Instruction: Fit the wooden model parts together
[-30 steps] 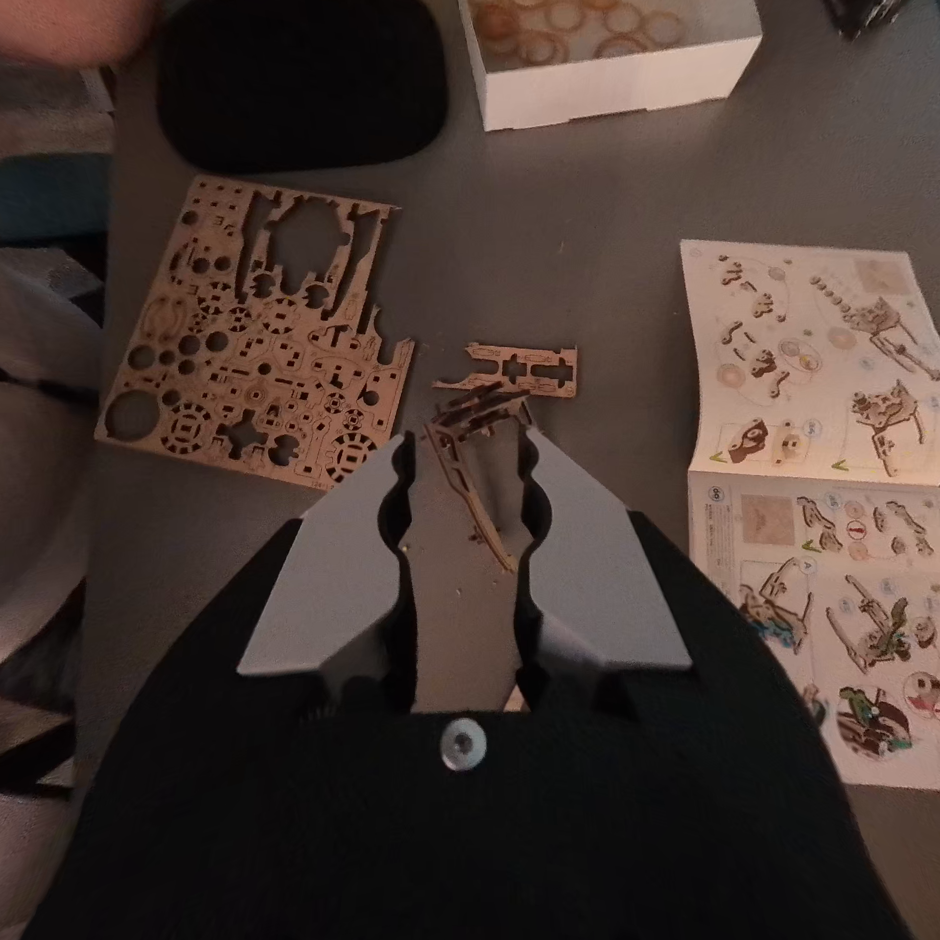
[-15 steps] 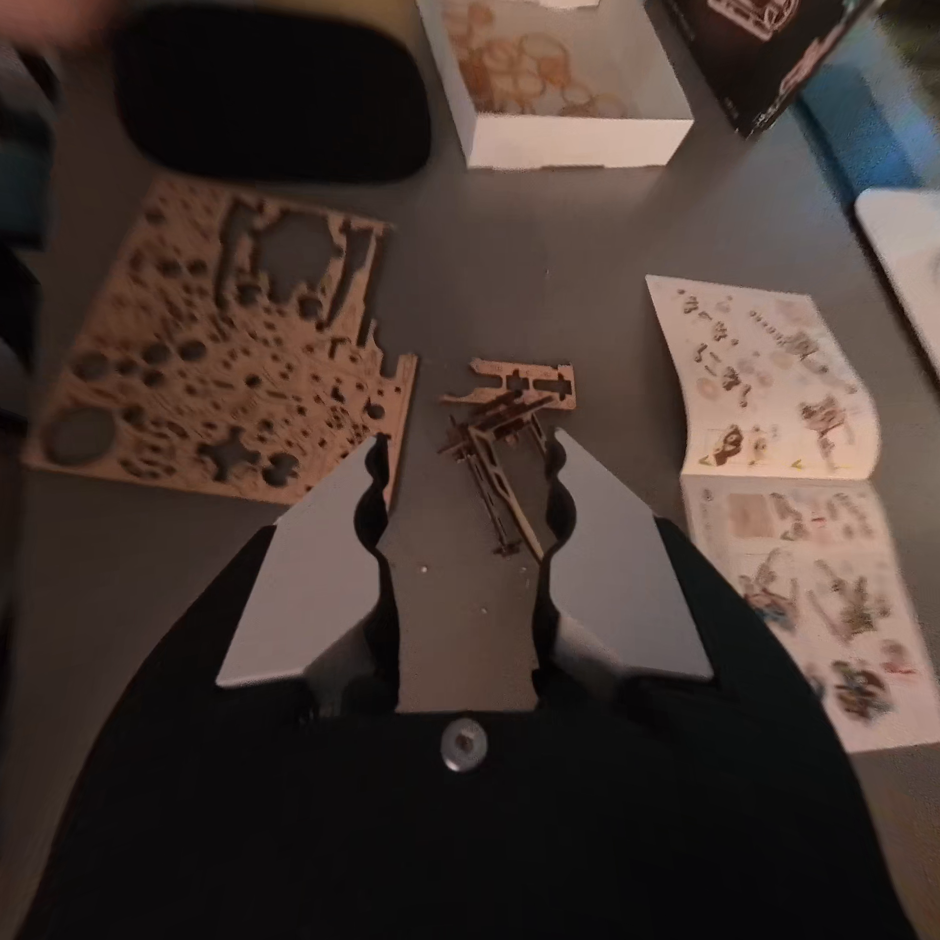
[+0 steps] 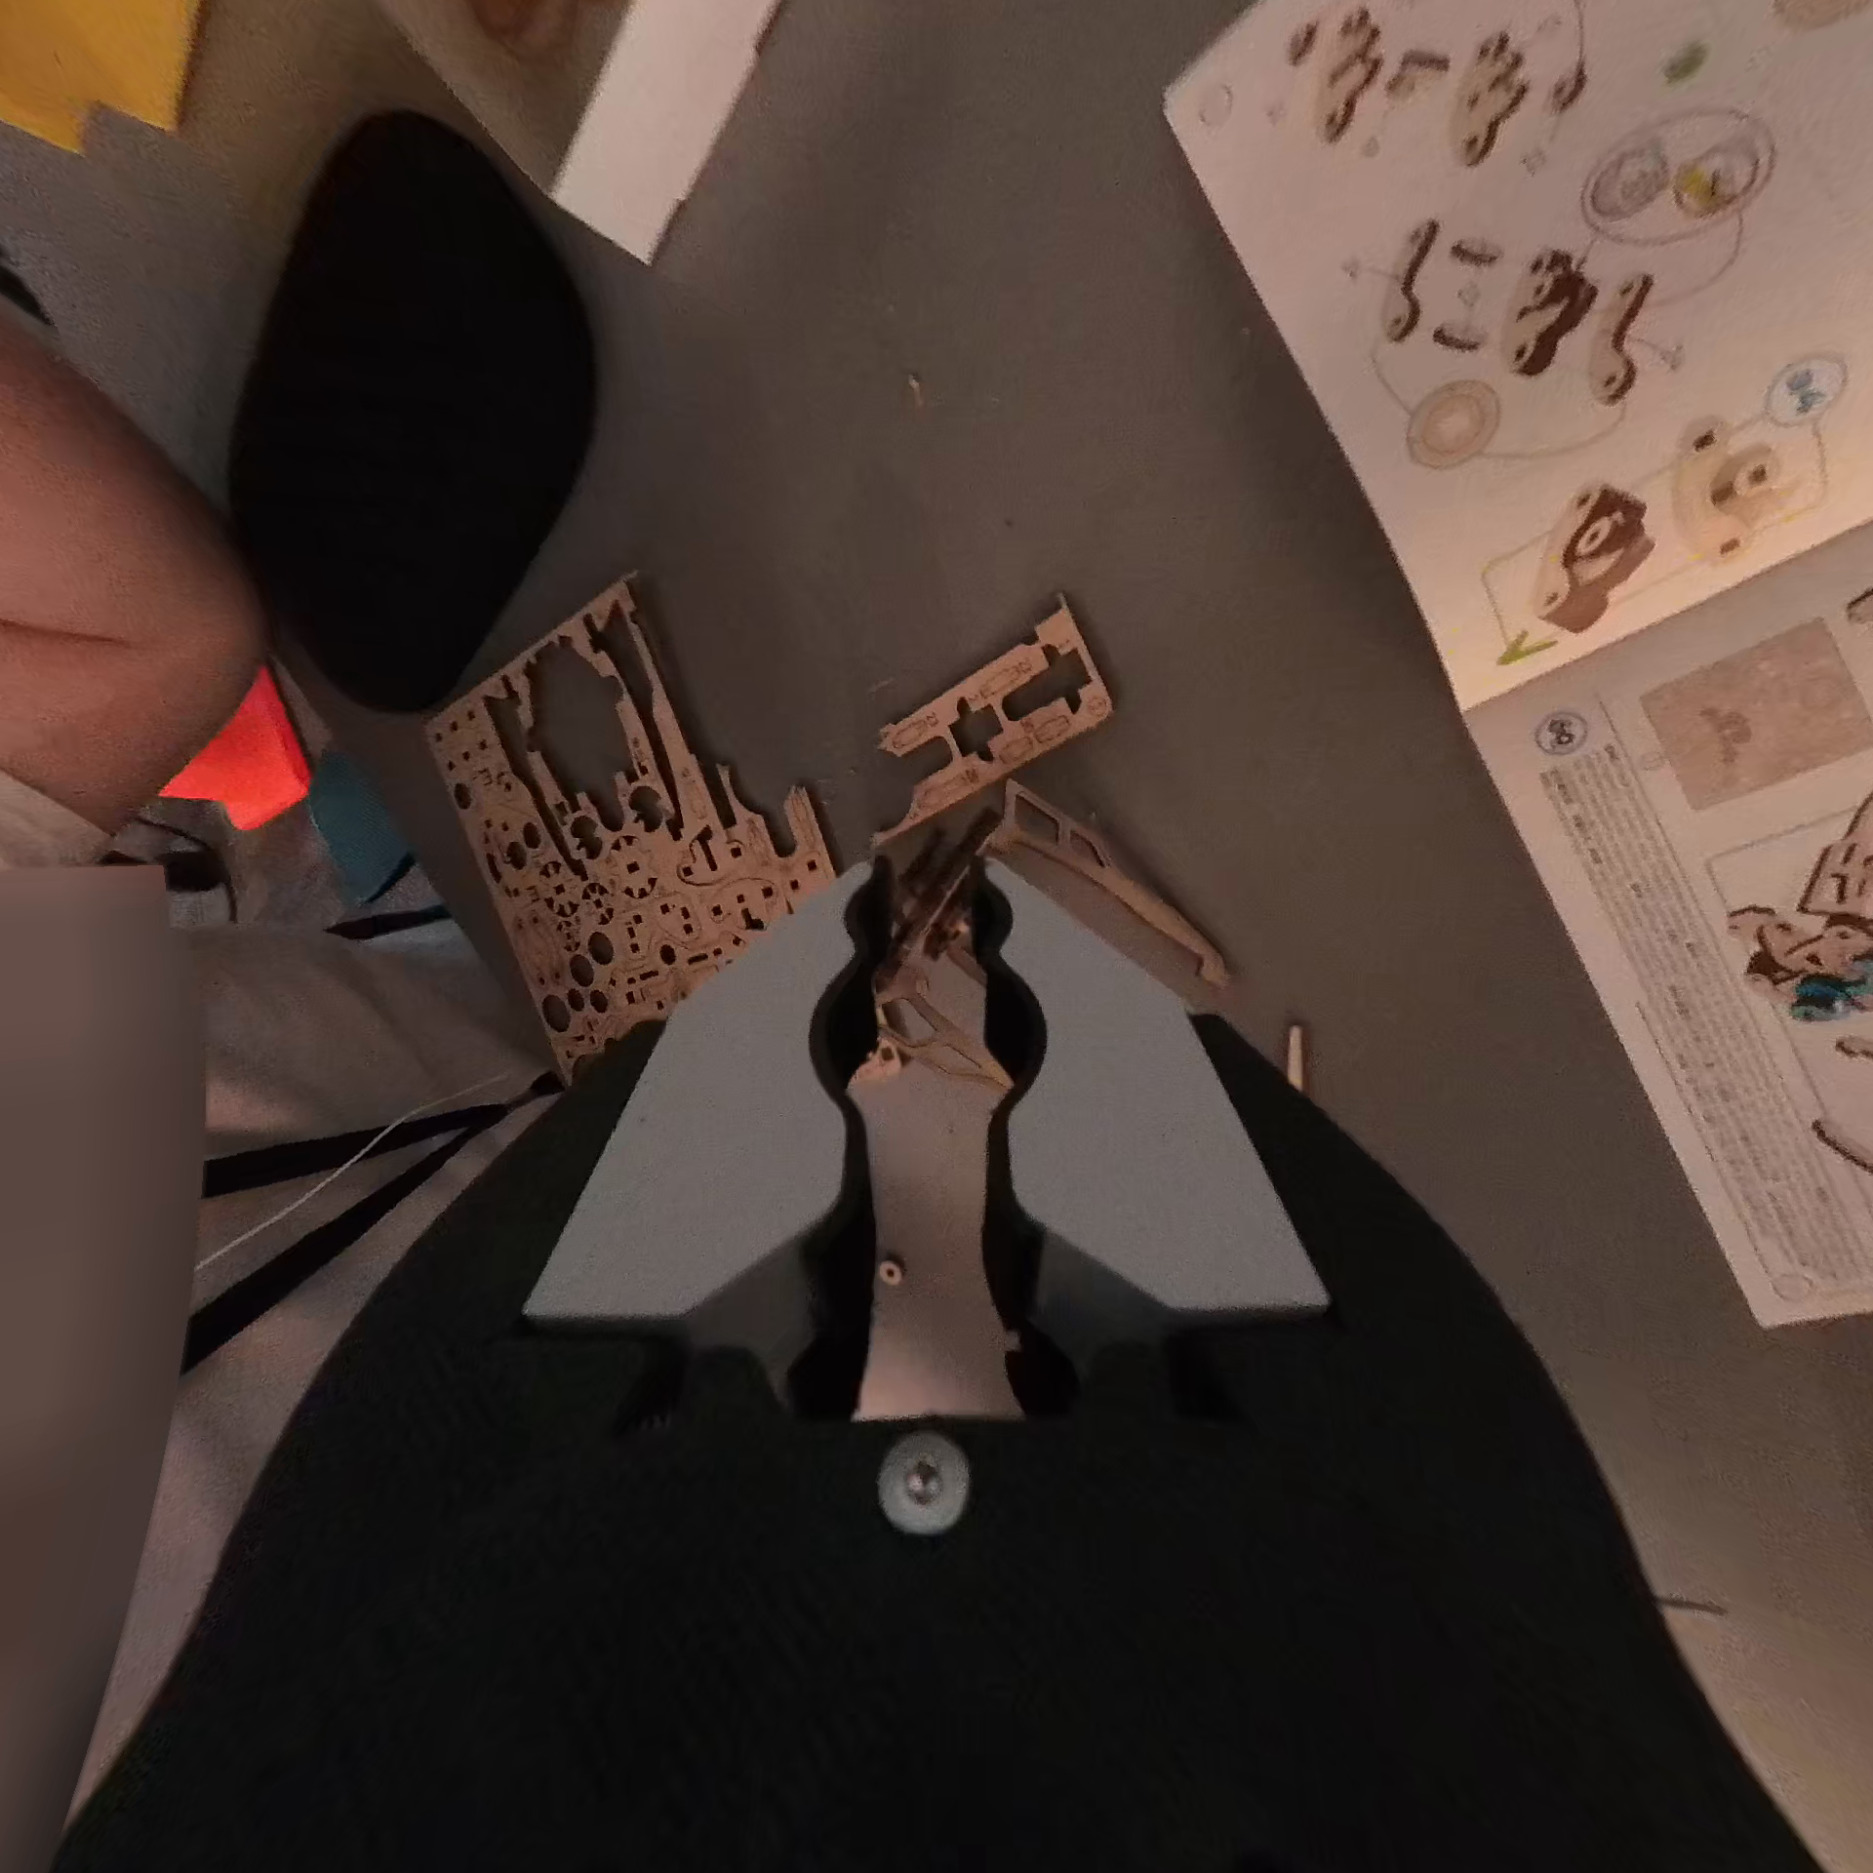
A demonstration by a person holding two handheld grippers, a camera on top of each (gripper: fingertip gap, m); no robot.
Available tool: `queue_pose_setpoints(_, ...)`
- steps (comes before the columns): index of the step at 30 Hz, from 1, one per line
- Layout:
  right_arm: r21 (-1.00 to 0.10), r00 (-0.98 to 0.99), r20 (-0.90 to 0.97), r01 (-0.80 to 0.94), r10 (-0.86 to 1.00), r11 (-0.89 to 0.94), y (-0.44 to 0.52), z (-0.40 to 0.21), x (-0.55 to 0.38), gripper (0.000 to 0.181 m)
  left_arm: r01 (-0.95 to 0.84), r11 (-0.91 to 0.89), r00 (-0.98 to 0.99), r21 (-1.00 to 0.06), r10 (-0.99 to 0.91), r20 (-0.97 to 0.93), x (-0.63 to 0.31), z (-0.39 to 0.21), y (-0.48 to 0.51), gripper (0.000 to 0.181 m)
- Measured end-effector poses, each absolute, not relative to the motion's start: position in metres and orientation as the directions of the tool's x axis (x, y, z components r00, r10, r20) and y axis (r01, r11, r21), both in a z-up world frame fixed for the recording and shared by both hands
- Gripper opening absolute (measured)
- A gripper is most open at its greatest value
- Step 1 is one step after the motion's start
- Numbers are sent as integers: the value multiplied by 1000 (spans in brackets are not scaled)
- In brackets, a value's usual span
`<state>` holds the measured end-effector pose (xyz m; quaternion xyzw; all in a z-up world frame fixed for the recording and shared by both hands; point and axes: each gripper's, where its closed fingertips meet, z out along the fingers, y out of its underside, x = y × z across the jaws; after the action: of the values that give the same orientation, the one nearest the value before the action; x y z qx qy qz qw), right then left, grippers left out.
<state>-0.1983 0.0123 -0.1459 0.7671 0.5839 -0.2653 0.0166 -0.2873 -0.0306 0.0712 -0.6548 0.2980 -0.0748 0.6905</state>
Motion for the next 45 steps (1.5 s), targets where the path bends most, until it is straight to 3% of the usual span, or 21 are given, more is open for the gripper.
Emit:
queue_pose_setpoints(9,-62,315,-435,924,843,-377,8,-166,-193,7,-302,114,807,-946,-498,-318,-285,68,-30,8)
queue_pose_setpoints(29,81,331,-439,941,835,-330,-9,-179,-189,4,-298,134,798,-945,-509,-324,-282,73,-35,8)
queue_pose_setpoints(36,-3,259,-453,956,853,-292,-11,-154,-191,1,-295,144,798,-945,-506,-327,-284,76,-37,8)
queue_pose_setpoints(45,-274,178,-462,903,869,-331,18,-102,-192,1,-383,142,755,-913,-522,-398,-277,61,-32,8)
